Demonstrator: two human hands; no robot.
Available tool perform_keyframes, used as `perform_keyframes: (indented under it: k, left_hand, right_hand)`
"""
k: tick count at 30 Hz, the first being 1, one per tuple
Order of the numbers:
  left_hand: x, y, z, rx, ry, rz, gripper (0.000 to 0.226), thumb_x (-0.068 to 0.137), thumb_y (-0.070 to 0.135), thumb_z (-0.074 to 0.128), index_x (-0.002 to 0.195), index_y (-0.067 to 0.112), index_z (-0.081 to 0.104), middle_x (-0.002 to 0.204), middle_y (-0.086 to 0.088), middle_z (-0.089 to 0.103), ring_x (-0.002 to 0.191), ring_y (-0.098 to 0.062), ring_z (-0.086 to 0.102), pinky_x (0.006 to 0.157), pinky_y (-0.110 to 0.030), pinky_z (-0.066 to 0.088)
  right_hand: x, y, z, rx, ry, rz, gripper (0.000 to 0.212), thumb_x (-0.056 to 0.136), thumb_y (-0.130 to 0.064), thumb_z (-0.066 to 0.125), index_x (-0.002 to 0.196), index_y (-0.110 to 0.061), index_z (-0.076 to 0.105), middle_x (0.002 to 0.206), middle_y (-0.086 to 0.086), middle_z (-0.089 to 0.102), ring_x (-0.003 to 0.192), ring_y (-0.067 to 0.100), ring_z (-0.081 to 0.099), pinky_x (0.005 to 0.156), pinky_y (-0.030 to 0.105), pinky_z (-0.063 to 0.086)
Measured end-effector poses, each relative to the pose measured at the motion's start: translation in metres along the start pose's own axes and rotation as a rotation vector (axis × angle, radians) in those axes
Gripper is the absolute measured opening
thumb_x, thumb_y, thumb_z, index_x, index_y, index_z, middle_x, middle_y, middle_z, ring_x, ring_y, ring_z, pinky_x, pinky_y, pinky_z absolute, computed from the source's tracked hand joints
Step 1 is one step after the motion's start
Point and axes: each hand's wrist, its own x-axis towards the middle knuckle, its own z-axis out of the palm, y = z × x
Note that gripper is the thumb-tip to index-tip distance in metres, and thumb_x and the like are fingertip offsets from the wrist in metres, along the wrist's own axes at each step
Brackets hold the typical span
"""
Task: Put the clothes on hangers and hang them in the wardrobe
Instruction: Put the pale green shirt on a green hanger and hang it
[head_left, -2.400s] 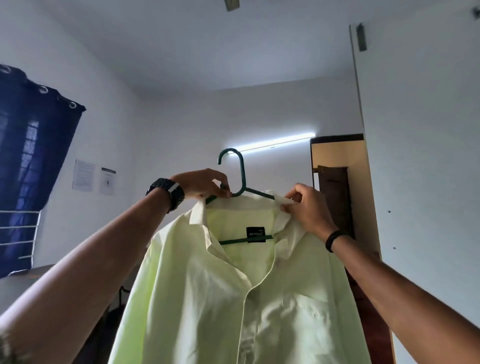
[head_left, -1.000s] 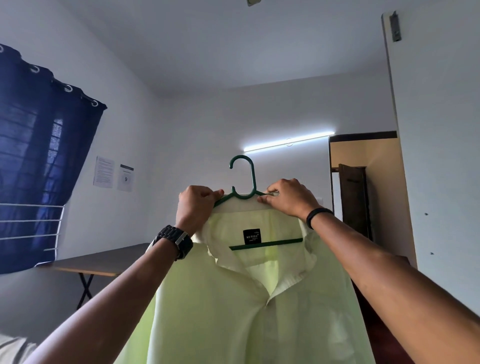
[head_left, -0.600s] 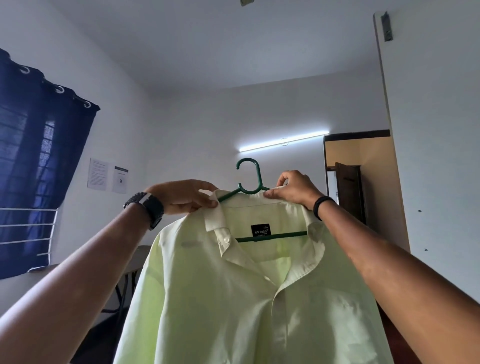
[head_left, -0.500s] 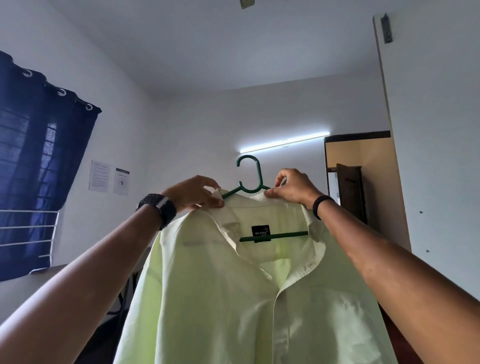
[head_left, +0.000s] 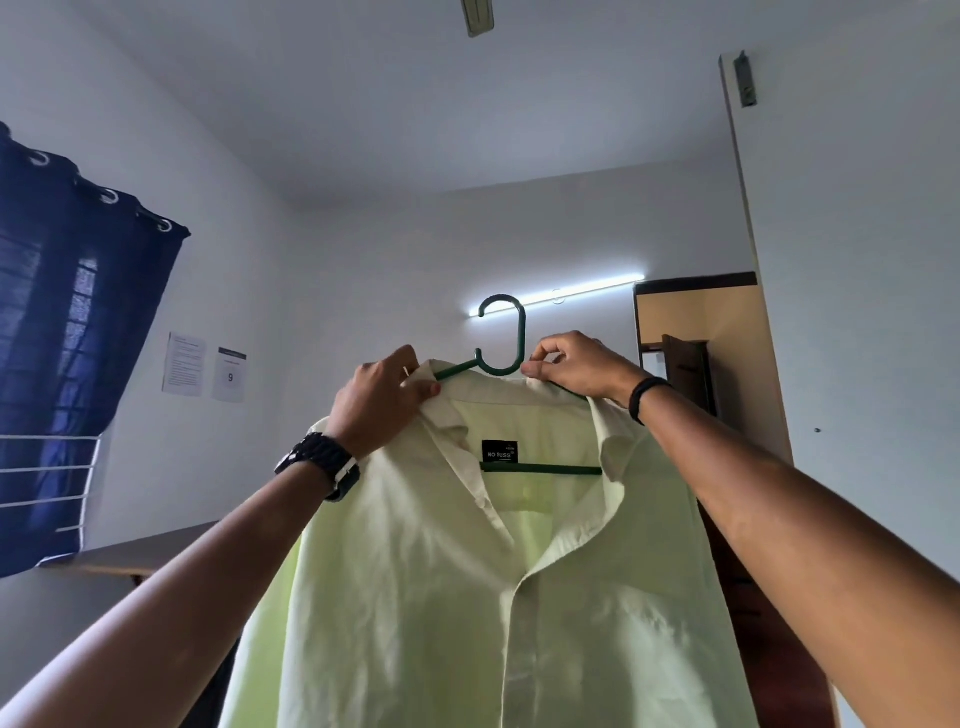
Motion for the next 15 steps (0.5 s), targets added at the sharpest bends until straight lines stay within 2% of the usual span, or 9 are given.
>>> perform_keyframes:
  k: [1,2,4,6,7,9,10,12,15]
  left_hand:
    - [-0.002,-0.001,-0.002,0.035,0.025,-0.013,0.021,0.087,0.039,0.062,0.089,0.022,0.050,0.086,-0.005,0.063,0.078,-0.031,0.058,0.066,-0.037,0.046]
    - [-0.004,-0.003,-0.004,0.063,0.052,-0.020,0.022,0.088,0.041,0.061,0.091,0.021,0.051,0.087,-0.005,0.064,0.079,-0.031,0.058,0.065,-0.036,0.045]
    - [-0.005,-0.011,-0.012,0.118,0.100,-0.023,0.027,0.089,0.044,0.058,0.096,0.019,0.051,0.089,-0.008,0.065,0.080,-0.033,0.059,0.062,-0.035,0.041]
    - [-0.002,-0.017,-0.020,0.156,0.138,-0.020,0.032,0.091,0.046,0.055,0.101,0.016,0.049,0.094,-0.014,0.066,0.081,-0.035,0.060,0.061,-0.034,0.037]
    - [0.001,-0.018,-0.023,0.175,0.148,-0.015,0.035,0.092,0.046,0.054,0.104,0.014,0.048,0.096,-0.017,0.067,0.082,-0.037,0.061,0.061,-0.035,0.037]
    - [0.007,-0.014,-0.028,0.230,0.157,-0.004,0.039,0.094,0.047,0.049,0.107,0.010,0.046,0.100,-0.021,0.066,0.085,-0.041,0.062,0.062,-0.036,0.037]
    - [0.009,-0.009,-0.028,0.279,0.163,0.010,0.041,0.095,0.047,0.047,0.108,0.009,0.044,0.101,-0.021,0.066,0.087,-0.042,0.062,0.062,-0.036,0.036]
    - [0.010,0.001,-0.038,0.392,0.183,0.056,0.045,0.096,0.051,0.042,0.108,0.008,0.042,0.099,-0.021,0.067,0.086,-0.043,0.064,0.062,-0.037,0.035]
    - [0.018,0.013,-0.058,0.485,0.170,0.081,0.051,0.095,0.056,0.036,0.107,0.008,0.046,0.095,-0.022,0.066,0.088,-0.043,0.063,0.065,-0.038,0.038]
  right_hand:
    - [-0.005,0.001,-0.004,0.131,-0.094,0.056,0.033,0.094,-0.040,0.055,0.107,-0.011,0.064,0.106,0.000,0.058,0.101,0.015,0.053,0.091,0.033,0.042]
    - [-0.010,0.004,-0.012,0.299,-0.206,0.132,0.033,0.098,-0.037,0.048,0.115,-0.011,0.060,0.106,0.002,0.056,0.096,0.016,0.053,0.088,0.034,0.043]
    - [-0.018,0.015,-0.029,0.507,-0.371,0.272,0.030,0.101,-0.023,0.040,0.126,-0.013,0.052,0.102,0.007,0.056,0.082,0.019,0.054,0.075,0.032,0.046]
    - [-0.026,0.020,-0.041,0.432,-0.444,0.309,0.030,0.098,-0.008,0.043,0.125,-0.014,0.053,0.103,0.008,0.062,0.083,0.020,0.059,0.073,0.032,0.049]
    - [-0.029,0.020,-0.043,0.369,-0.451,0.289,0.027,0.096,-0.008,0.048,0.121,-0.015,0.057,0.104,0.007,0.064,0.086,0.019,0.060,0.075,0.032,0.050]
    - [-0.030,0.009,-0.043,0.298,-0.385,0.204,0.020,0.092,-0.021,0.061,0.111,-0.014,0.064,0.104,0.006,0.067,0.090,0.019,0.063,0.078,0.033,0.052]
    - [-0.031,0.004,-0.042,0.265,-0.314,0.153,0.024,0.090,-0.028,0.063,0.107,-0.012,0.066,0.104,0.007,0.068,0.091,0.021,0.065,0.080,0.034,0.053]
    - [-0.033,-0.012,-0.041,0.159,-0.178,0.059,0.032,0.090,-0.037,0.061,0.105,-0.011,0.069,0.104,0.008,0.070,0.094,0.023,0.067,0.085,0.037,0.053]
    - [-0.033,-0.028,-0.052,0.061,-0.088,-0.017,0.032,0.093,-0.041,0.056,0.102,-0.014,0.071,0.098,0.004,0.072,0.088,0.019,0.067,0.082,0.035,0.053]
